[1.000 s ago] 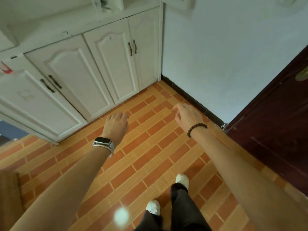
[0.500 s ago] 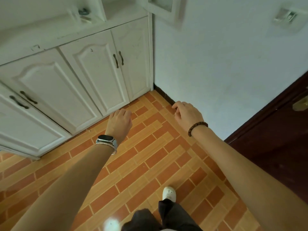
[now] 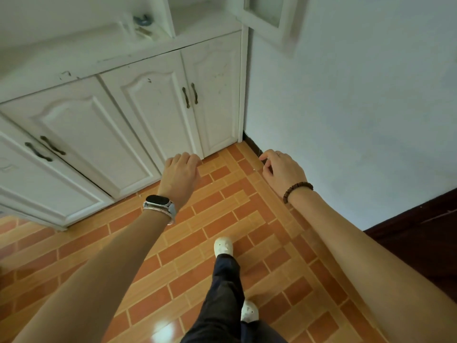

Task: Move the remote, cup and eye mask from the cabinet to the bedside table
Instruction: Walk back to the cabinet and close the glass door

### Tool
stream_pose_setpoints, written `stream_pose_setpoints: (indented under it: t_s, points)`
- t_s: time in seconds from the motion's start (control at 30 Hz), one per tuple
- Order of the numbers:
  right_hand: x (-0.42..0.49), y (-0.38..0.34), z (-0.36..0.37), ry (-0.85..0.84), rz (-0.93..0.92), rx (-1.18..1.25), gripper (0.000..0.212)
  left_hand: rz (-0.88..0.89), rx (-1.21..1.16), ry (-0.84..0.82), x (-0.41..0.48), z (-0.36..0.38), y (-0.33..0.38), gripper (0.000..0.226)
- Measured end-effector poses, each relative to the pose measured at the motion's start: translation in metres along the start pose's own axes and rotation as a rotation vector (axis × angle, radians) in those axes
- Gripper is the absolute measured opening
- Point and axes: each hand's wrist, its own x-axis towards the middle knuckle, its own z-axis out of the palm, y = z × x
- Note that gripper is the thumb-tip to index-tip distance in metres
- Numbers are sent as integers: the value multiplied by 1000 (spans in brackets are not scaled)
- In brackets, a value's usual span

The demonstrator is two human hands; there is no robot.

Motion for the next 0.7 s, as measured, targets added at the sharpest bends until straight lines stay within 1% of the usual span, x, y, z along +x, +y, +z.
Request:
stream_pose_setpoints:
  t_s: [0.23,0.5,0.7]
  points:
    - [76,4,8,19,-24,-10,25,-16,-20,33,72,23,-34,19]
    - [199,2,-17,64,10,-37,26,63,-21,119,198,26,-73,20]
    - [257,13,-36,143,51,-17,27,116,-35,145,272,30,-82,19]
